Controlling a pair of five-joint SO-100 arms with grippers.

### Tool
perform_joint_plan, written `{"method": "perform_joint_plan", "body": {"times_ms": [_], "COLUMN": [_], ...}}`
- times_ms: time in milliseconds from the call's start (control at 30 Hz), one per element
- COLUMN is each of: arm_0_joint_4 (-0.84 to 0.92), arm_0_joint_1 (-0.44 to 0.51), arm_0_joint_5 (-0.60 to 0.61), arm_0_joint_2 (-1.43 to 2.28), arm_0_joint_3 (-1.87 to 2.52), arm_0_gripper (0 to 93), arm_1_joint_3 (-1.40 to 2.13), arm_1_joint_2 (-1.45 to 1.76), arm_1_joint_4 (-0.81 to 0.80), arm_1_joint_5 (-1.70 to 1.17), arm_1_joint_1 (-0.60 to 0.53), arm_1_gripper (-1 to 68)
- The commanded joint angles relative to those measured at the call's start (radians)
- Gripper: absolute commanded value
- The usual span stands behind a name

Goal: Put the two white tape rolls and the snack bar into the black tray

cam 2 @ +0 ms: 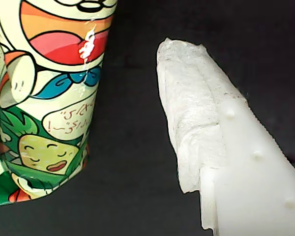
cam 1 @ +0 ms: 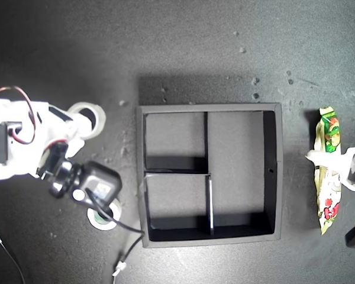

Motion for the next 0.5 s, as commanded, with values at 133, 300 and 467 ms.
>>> {"method": "perform_joint_plan", "body": {"times_ms": [133,300,467], "arm_0_joint_4": [0.083,0.124,0.241], "arm_0_joint_1": [0.014,0.038,0.032], "arm_0_joint_5": [0.071,0.115,0.11], "arm_0_joint_2": [0.067,-0.092,-0.247], "arm_0_joint_3": [-0.291,-0.514,-0.666], "arm_0_gripper": [3.8,4.0,4.5], "arm_1_joint_3": [0.15,0.179,0.101], "arm_1_joint_2": [-0.003,-0.003,-0.003], "arm_1_joint_4": [-0.238,-0.304,-0.227], "arm_1_joint_5": [0.046,0.04,0.018], "arm_1_joint_1": [0.009,0.067,0.1], "arm_1_gripper": [17.2,-0.1,-0.1]}}
